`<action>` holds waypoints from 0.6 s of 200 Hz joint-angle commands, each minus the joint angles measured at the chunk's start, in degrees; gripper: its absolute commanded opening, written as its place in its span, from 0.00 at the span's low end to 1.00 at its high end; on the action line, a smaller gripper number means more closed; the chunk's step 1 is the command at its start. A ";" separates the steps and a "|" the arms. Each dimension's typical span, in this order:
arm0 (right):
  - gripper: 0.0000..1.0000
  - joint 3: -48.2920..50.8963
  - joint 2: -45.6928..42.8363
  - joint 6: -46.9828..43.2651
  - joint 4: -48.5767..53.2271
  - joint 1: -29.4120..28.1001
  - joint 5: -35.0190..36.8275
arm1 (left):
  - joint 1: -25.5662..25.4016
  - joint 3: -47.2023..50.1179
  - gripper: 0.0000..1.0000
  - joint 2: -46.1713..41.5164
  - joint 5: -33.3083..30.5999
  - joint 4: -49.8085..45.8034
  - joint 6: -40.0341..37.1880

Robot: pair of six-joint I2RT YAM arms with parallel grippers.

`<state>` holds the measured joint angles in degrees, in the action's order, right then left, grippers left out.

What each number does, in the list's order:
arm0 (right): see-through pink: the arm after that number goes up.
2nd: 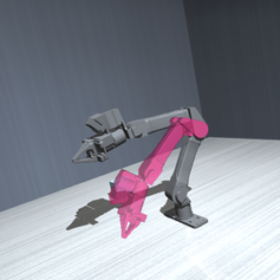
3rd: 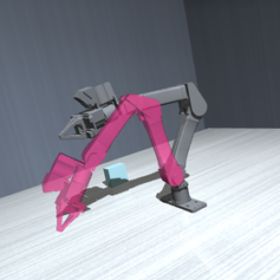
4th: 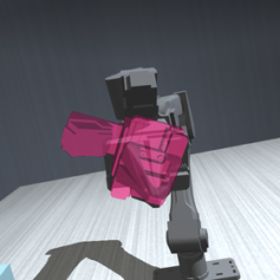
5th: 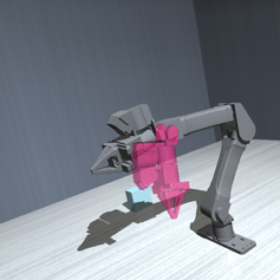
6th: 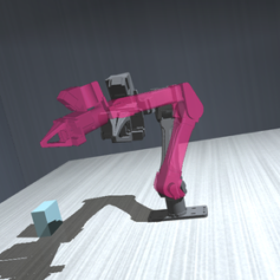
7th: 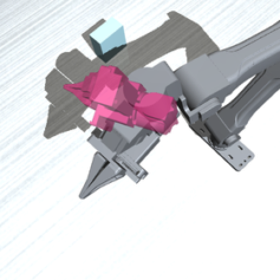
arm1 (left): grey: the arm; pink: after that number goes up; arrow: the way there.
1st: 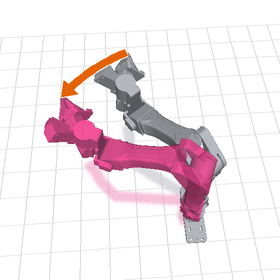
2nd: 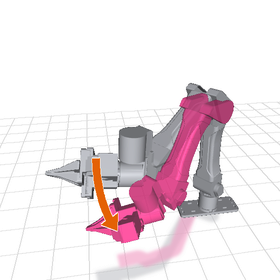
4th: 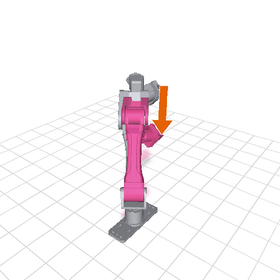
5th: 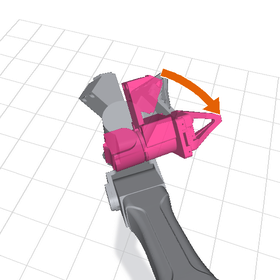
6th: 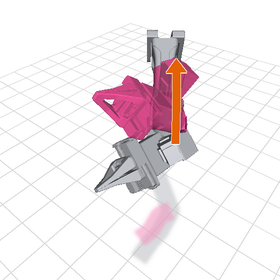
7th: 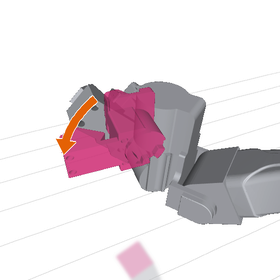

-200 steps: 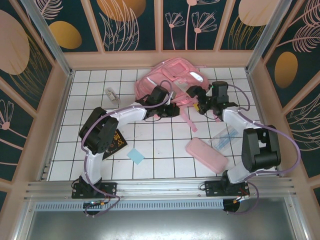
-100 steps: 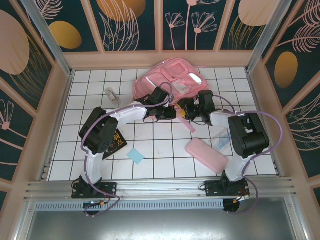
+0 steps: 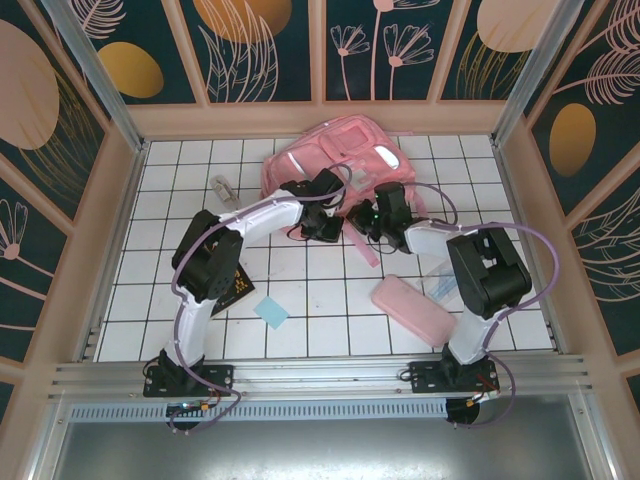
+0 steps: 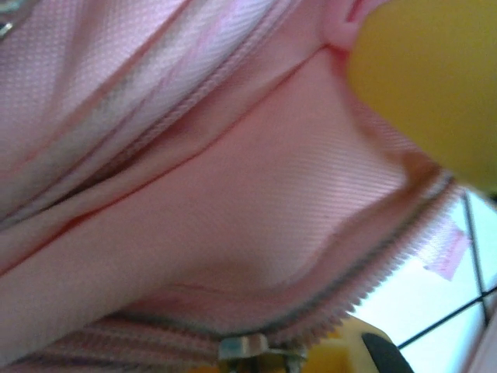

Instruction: Pack the student bag

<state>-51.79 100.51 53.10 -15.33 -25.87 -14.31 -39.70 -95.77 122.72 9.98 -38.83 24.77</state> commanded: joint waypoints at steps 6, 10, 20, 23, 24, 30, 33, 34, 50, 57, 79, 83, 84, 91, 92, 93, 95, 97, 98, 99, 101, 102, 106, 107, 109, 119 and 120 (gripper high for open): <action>0.00 1.36 -5.34 -9.03 -0.22 -0.90 11.11 | 3.07 -0.87 0.00 1.30 -2.78 -10.10 -2.93; 0.00 1.58 -5.57 -9.64 -0.35 -0.98 11.63 | 3.50 -0.83 0.00 1.23 -2.68 -10.51 -3.20; 0.00 2.17 -6.18 -11.12 -0.55 -0.95 12.85 | 4.54 -0.63 0.00 0.95 -2.88 -12.53 -3.93; 0.00 2.27 -6.31 -11.34 -0.57 -0.94 13.11 | 4.79 -0.61 0.00 0.84 -3.12 -12.99 -4.02; 0.00 2.29 -6.39 -11.48 -0.62 -0.94 13.27 | 4.89 -0.54 0.00 0.76 -3.21 -13.09 -4.07; 0.00 2.62 -6.60 -12.48 -0.74 -1.02 14.27 | 5.36 -0.33 0.00 0.36 -3.45 -13.72 -4.51; 0.00 2.67 -6.70 -12.82 -0.75 -1.01 14.64 | 5.58 -0.18 0.00 0.22 -3.58 -14.07 -4.68; 0.00 2.66 -6.67 -12.88 -0.79 -0.98 14.74 | 5.68 -0.15 0.00 0.15 -3.57 -14.16 -4.71; 0.00 2.73 -6.54 -13.86 -1.15 -0.62 14.92 | 6.72 1.17 0.00 -1.55 -5.23 -15.38 -5.24; 0.00 2.62 -6.29 -13.54 -1.21 -0.17 14.88 | 7.28 2.09 0.00 -2.58 -6.08 -15.36 -5.14; 0.00 2.08 -5.92 -11.46 -0.94 1.43 13.57 | 9.30 5.54 0.00 -6.05 -6.82 -13.39 -4.49; 0.00 1.92 -5.98 -11.20 -0.91 1.72 13.27 | 9.63 6.05 0.00 -6.67 -7.06 -13.07 -4.47; 0.00 1.89 -6.00 -11.10 -0.96 1.75 13.13 | 9.68 6.13 0.00 -6.77 -7.11 -13.01 -4.47; 0.00 1.74 -6.04 -10.80 -1.01 2.24 12.46 | 10.14 6.65 0.00 -7.52 -7.29 -12.68 -4.54; 0.00 1.72 -6.08 -10.77 -0.97 2.32 12.42 | 10.24 6.74 0.00 -7.59 -7.32 -12.68 -4.59; 0.00 1.70 -6.10 -10.75 -0.95 2.40 12.35 | 10.34 6.73 0.00 -7.67 -7.37 -12.68 -4.62; 0.00 1.63 -6.18 -10.74 -0.93 2.51 12.30 | 10.46 6.87 0.00 -7.80 -7.37 -12.68 -4.71; 0.00 1.54 -6.20 -10.81 -0.86 2.58 12.29 | 10.57 6.96 0.00 -7.94 -7.39 -12.68 -4.75; 0.00 1.53 -6.24 -10.82 -0.85 2.67 12.29 | 10.68 6.98 0.00 -7.98 -7.45 -12.68 -4.83; 0.00 1.48 -6.31 -10.91 -0.80 2.71 12.33 | 10.73 7.08 0.00 -8.09 -7.49 -12.63 -4.83; 0.00 1.44 -6.36 -10.98 -0.72 2.83 12.40 | 10.93 7.26 0.00 -8.21 -7.60 -12.62 -4.96; 0.00 1.44 -6.37 -11.08 -0.69 2.88 12.48 | 10.99 7.26 0.00 -8.25 -7.64 -12.65 -4.98; 0.00 1.32 -6.43 -11.53 -0.59 3.06 12.69 | 11.32 7.49 0.00 -8.55 -7.89 -12.74 -5.18; 0.00 1.29 -6.45 -11.62 -0.58 3.08 12.75 | 11.36 7.55 0.00 -8.59 -7.92 -12.75 -5.22; 0.00 1.20 -6.46 -11.84 -0.58 3.21 12.86 | 11.50 7.77 0.00 -8.67 -8.12 -12.76 -5.36; 0.00 0.87 -6.66 -13.26 -0.40 3.78 12.99 | 12.43 8.49 0.00 -9.22 -8.60 -12.93 -6.08; 0.00 0.80 -6.69 -13.45 -0.40 3.88 12.99 | 12.58 8.54 0.00 -9.32 -8.67 -12.93 -6.16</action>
<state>-49.82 97.54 44.01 -15.53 -25.89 -9.50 -30.55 -89.45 116.49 7.38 -45.65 20.01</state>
